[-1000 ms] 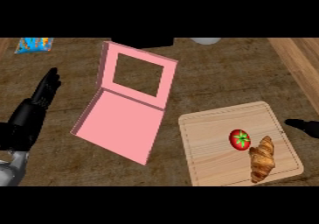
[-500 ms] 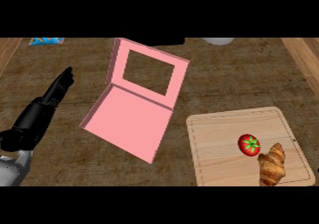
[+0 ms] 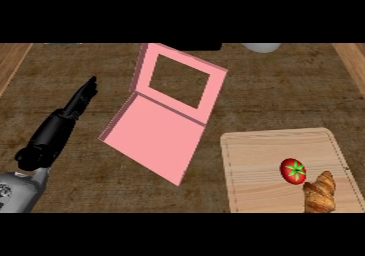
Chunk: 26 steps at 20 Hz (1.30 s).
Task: Pick the tomato from the cutting board and place it in the cardboard box
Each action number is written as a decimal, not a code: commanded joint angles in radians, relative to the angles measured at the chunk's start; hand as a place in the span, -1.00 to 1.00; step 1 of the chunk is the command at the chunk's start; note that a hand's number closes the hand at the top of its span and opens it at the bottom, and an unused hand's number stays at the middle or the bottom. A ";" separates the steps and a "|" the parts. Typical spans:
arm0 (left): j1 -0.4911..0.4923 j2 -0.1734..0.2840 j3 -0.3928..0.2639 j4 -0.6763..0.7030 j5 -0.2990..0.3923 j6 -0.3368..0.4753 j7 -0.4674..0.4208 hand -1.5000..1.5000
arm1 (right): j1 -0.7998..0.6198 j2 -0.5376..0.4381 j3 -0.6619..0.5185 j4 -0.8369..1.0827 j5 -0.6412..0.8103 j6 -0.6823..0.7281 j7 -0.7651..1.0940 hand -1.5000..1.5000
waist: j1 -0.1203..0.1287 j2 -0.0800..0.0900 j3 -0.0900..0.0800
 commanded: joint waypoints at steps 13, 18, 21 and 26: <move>0.017 -0.056 0.031 0.029 -0.051 -0.058 -0.030 0.00 | -0.444 0.157 0.441 -0.048 0.132 0.390 0.743 -1.00 | 0.027 0.000 0.003; -0.037 -0.092 0.064 0.066 -0.070 -0.083 -0.011 0.00 | -0.500 0.299 0.517 -0.002 0.201 0.408 0.813 -1.00 | 0.014 -0.001 0.003; -0.015 -0.072 0.073 -0.026 -0.064 -0.088 0.069 0.00 | -0.548 0.308 0.504 0.060 0.216 0.452 0.826 -1.00 | 0.020 -0.003 0.003; 0.012 -0.100 0.093 0.013 -0.094 -0.111 0.018 0.00 | -0.578 0.421 0.565 0.145 0.355 0.425 0.830 -1.00 | 0.014 -0.003 0.004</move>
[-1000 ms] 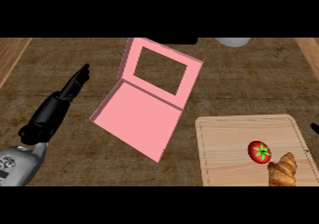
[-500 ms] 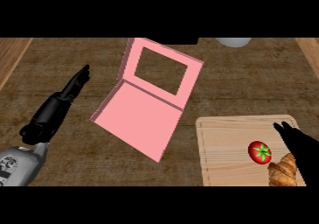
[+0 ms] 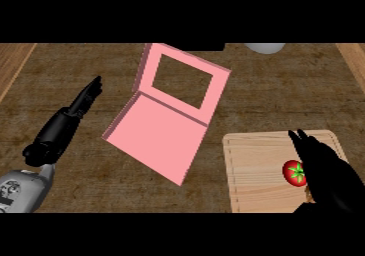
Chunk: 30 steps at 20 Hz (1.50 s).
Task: Pick the tomato from the cutting board and place it in the cardboard box
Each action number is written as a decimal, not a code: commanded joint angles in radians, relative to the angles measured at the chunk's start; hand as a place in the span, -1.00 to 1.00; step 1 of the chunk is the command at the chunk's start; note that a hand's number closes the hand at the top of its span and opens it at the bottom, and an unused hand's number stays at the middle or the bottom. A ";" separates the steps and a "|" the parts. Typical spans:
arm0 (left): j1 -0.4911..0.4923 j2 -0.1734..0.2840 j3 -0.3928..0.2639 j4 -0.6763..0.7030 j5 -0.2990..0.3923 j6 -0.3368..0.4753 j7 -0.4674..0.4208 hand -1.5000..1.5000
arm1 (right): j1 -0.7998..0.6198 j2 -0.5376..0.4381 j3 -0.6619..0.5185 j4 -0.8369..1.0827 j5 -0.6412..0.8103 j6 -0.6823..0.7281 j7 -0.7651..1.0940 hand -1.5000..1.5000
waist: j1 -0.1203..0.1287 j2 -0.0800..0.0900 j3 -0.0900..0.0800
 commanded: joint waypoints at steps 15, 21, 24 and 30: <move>0.013 -0.038 0.149 -0.060 -0.043 -0.112 0.062 0.00 | 0.063 0.112 -0.078 0.199 0.198 0.064 -0.107 -1.00 | -0.009 -0.002 0.001; 0.083 -0.111 0.119 -0.086 -0.131 -0.128 0.032 0.00 | 0.036 0.177 -0.146 0.303 0.212 0.066 -0.225 -1.00 | -0.007 -0.002 0.001; 0.052 -0.152 0.130 -0.073 -0.157 -0.111 0.049 0.00 | 0.010 0.214 -0.154 0.386 0.257 0.051 -0.244 -1.00 | -0.007 -0.001 0.001; 0.083 -0.139 0.185 -0.095 -0.154 -0.173 0.049 0.00 | 0.061 0.245 -0.150 0.415 0.358 0.016 -0.243 -1.00 | -0.005 -0.002 0.001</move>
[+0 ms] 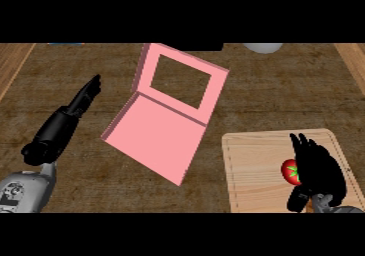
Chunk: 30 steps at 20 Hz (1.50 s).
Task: Pick the tomato from the cutting board and place it in the cardboard box
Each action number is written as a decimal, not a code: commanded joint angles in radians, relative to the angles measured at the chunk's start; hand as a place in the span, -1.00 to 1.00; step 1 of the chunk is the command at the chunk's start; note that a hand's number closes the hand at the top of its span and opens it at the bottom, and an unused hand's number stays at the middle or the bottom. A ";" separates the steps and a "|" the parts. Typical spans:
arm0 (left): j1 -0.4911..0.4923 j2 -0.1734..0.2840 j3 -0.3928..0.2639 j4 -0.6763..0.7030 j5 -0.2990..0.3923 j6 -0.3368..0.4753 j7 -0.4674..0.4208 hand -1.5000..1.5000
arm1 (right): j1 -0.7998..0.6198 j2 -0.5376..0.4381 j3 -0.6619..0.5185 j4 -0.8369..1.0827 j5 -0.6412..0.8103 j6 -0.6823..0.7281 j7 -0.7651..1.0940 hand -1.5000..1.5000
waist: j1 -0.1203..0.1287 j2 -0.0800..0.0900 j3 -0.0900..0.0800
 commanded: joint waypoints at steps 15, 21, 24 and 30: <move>-0.058 -0.066 0.073 0.004 -0.044 -0.055 0.057 0.00 | -0.003 0.003 -0.044 0.195 0.162 -0.190 -0.335 1.00 | -0.002 0.000 0.000; -0.003 -0.038 0.094 -0.008 -0.031 -0.096 0.015 0.00 | -0.037 0.169 0.160 0.117 0.288 -0.200 -0.283 1.00 | 0.012 -0.003 -0.001; -0.047 -0.069 0.034 0.001 -0.058 -0.103 0.002 0.00 | -0.165 0.367 0.366 0.139 0.277 -0.129 -0.354 1.00 | 0.108 0.013 -0.001; -0.086 -0.088 -0.002 0.007 -0.061 -0.122 0.000 0.00 | -0.378 0.416 0.570 0.161 0.177 -0.170 -0.343 1.00 | 0.184 0.023 0.001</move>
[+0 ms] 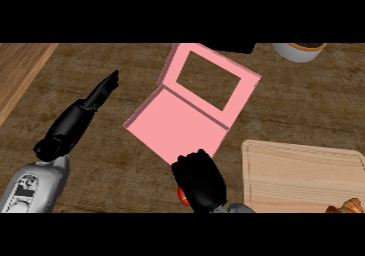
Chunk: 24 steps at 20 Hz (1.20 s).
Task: Pick the tomato from the cutting board and place it in the cardboard box
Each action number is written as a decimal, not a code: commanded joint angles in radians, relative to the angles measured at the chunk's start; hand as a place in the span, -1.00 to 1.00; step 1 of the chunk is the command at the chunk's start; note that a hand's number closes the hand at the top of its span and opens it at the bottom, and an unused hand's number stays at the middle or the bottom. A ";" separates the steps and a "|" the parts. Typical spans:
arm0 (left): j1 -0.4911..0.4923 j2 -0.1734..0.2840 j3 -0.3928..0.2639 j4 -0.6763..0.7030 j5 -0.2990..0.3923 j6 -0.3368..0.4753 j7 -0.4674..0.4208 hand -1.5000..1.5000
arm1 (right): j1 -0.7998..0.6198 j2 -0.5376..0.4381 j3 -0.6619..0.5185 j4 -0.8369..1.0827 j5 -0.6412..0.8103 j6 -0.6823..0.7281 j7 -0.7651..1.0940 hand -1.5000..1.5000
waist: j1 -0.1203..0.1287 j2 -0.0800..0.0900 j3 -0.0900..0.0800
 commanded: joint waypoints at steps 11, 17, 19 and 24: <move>-0.054 -0.014 0.002 0.077 -0.003 -0.006 0.007 0.00 | -0.469 0.055 0.228 -0.074 -0.147 -0.197 0.316 1.00 | -0.024 -0.014 -0.002; -0.039 -0.024 0.000 0.080 -0.024 0.021 -0.012 0.00 | -0.593 0.055 0.128 -0.057 -0.170 -0.358 0.592 1.00 | -0.039 -0.020 -0.003; -0.050 -0.004 0.015 0.083 -0.013 0.003 -0.016 0.00 | -0.659 0.055 0.113 -0.015 -0.192 -0.385 0.671 1.00 | -0.044 -0.018 -0.003; -0.040 -0.025 -0.006 0.070 -0.038 0.026 0.003 0.00 | -0.817 0.055 0.054 0.098 -0.259 -0.450 0.775 1.00 | -0.047 -0.017 -0.003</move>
